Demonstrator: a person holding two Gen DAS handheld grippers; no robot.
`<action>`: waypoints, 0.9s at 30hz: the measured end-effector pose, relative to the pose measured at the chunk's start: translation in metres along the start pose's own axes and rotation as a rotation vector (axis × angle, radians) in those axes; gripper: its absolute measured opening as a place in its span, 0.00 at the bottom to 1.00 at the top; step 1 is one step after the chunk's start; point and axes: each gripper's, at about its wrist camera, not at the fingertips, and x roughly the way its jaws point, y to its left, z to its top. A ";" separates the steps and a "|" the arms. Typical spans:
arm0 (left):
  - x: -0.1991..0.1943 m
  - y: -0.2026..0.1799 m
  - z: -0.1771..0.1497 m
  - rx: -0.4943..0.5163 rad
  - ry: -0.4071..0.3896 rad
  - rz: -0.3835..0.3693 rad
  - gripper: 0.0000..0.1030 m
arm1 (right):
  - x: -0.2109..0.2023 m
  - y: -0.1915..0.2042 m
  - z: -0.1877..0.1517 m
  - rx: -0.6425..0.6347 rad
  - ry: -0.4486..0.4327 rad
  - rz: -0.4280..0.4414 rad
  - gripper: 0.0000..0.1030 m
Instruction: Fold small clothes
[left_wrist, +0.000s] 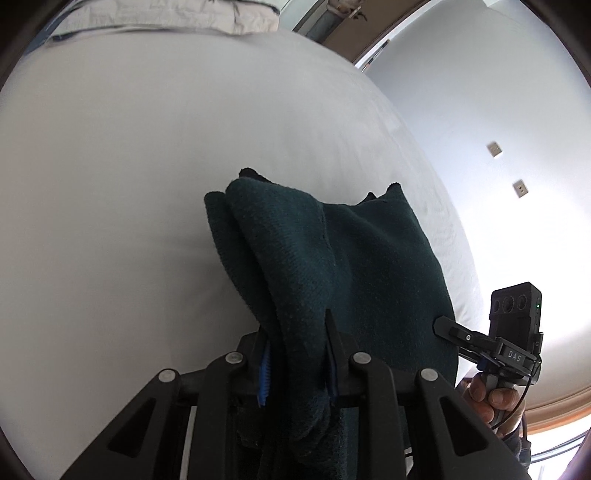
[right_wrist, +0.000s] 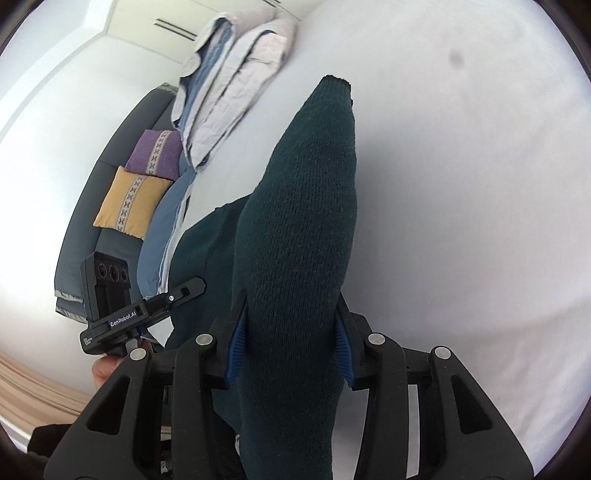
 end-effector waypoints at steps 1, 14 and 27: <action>0.007 0.003 -0.006 -0.004 0.004 0.022 0.25 | 0.002 -0.008 -0.008 0.010 0.000 -0.013 0.38; 0.021 0.020 -0.023 -0.043 -0.046 0.067 0.46 | -0.006 -0.035 -0.039 0.050 -0.112 0.021 0.44; -0.080 -0.068 -0.083 0.247 -0.561 0.458 1.00 | -0.084 0.029 -0.079 -0.147 -0.348 -0.443 0.77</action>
